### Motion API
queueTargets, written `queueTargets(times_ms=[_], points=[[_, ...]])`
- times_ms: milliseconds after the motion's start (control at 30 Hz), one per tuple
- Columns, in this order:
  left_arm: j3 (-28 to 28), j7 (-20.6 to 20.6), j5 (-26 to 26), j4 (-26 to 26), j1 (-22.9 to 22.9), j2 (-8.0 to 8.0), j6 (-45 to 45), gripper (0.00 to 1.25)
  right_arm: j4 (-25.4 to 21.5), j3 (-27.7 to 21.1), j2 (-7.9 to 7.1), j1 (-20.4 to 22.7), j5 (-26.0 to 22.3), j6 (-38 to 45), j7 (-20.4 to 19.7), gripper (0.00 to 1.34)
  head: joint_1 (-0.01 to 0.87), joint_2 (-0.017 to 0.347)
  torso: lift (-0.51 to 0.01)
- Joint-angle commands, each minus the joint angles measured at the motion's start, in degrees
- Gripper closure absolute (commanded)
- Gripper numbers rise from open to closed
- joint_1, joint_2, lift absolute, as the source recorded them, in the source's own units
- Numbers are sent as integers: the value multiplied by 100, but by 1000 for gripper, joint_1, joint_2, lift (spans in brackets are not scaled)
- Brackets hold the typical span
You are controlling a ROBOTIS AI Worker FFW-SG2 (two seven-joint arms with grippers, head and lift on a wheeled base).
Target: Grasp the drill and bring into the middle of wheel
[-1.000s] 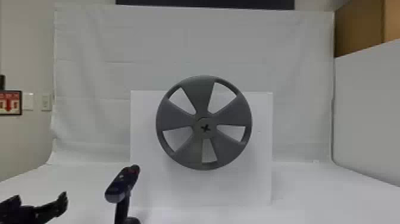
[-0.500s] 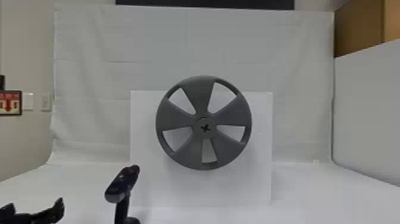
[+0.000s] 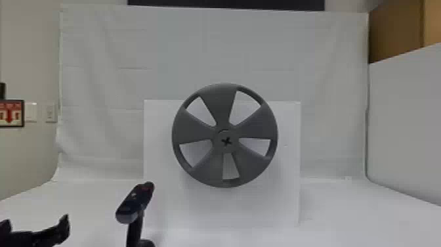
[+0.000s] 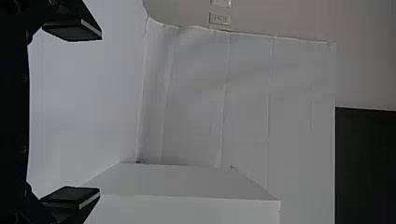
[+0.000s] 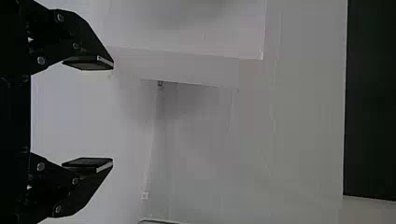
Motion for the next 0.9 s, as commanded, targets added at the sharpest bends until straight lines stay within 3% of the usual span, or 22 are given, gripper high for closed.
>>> queueTargets(times_ms=[0,133,333,867], points=[[-318,94,-242,-191,38,7,145,108,0,-102,-159,105,-174,96,0,521,0,0,-406],[-406,129,-303,-252,73,16,250,108,0,-102,-142,140,-156,114,0,521,0,0,-406],[-380,129,-216,-331,82,60,532,105,0,-199,43,87,-16,114,0,521,0,0,-406],[-450,120,-49,-410,29,218,822,102,35,-243,-89,140,-130,237,0,522,0,0,-406]])
